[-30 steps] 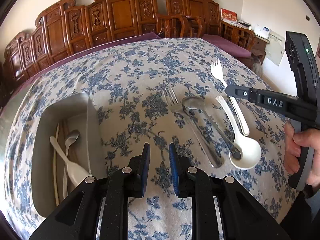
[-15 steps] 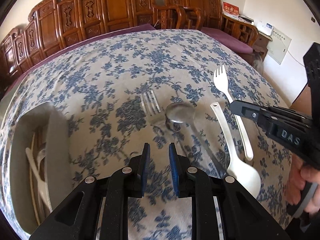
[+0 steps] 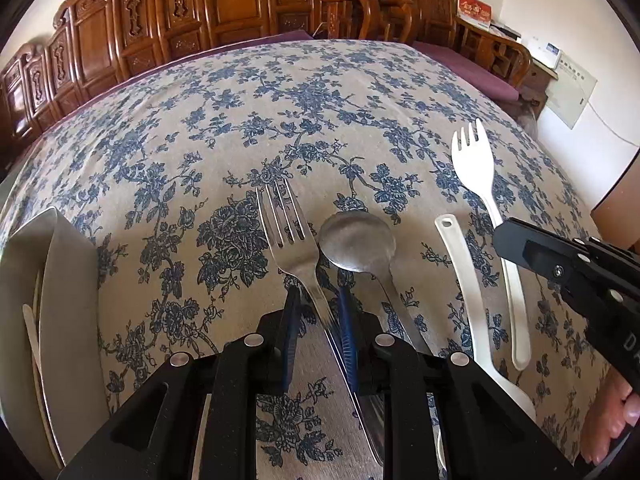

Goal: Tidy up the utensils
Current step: 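Grasp a white plastic fork with the right tool while the left tool grasps a metal fork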

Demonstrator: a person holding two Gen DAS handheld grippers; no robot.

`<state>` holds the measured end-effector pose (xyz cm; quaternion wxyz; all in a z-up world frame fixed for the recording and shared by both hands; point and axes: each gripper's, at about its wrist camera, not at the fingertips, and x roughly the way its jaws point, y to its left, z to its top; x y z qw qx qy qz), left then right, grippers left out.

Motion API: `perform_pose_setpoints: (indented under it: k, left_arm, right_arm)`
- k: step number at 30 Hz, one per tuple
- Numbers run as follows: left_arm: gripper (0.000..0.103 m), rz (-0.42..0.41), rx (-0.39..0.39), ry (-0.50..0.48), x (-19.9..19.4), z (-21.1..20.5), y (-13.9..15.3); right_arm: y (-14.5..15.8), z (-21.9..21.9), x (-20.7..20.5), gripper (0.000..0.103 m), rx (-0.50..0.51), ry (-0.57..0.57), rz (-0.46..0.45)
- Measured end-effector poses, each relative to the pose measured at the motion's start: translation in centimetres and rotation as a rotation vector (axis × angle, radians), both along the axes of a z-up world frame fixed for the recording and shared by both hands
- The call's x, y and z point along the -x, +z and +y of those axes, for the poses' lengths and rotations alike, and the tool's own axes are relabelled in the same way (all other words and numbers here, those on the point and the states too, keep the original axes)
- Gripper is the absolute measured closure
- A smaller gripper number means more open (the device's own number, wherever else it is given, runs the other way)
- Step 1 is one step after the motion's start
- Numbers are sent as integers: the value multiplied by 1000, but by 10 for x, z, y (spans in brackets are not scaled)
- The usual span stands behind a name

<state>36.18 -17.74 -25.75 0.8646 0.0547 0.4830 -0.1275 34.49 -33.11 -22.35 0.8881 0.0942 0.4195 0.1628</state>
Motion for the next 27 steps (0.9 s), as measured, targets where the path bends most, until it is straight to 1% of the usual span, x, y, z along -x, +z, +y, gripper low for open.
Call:
perform_pose_setpoints:
  k: [3, 4, 10, 15, 22, 27]
  left_arm:
    - [85, 2, -1, -2, 0, 1, 0]
    - [88, 2, 1, -3, 0, 2, 0]
    - [97, 16, -12, 2, 6, 12, 1]
    - [97, 19, -25, -5, 18, 25, 6]
    - [97, -19, -33, -7, 38, 44, 29]
    - [97, -62, -24, -8, 53, 58, 50]
  right_arm:
    - [0, 1, 1, 99, 0, 4, 0]
    - [0, 2, 1, 99, 1, 6, 0]
    - [1, 8, 3, 99, 2, 14, 1]
    - [0, 17, 8, 99, 9, 26, 3]
    - [-2, 30, 15, 99, 15, 29, 11]
    - [6, 40, 24, 99, 13, 35, -20]
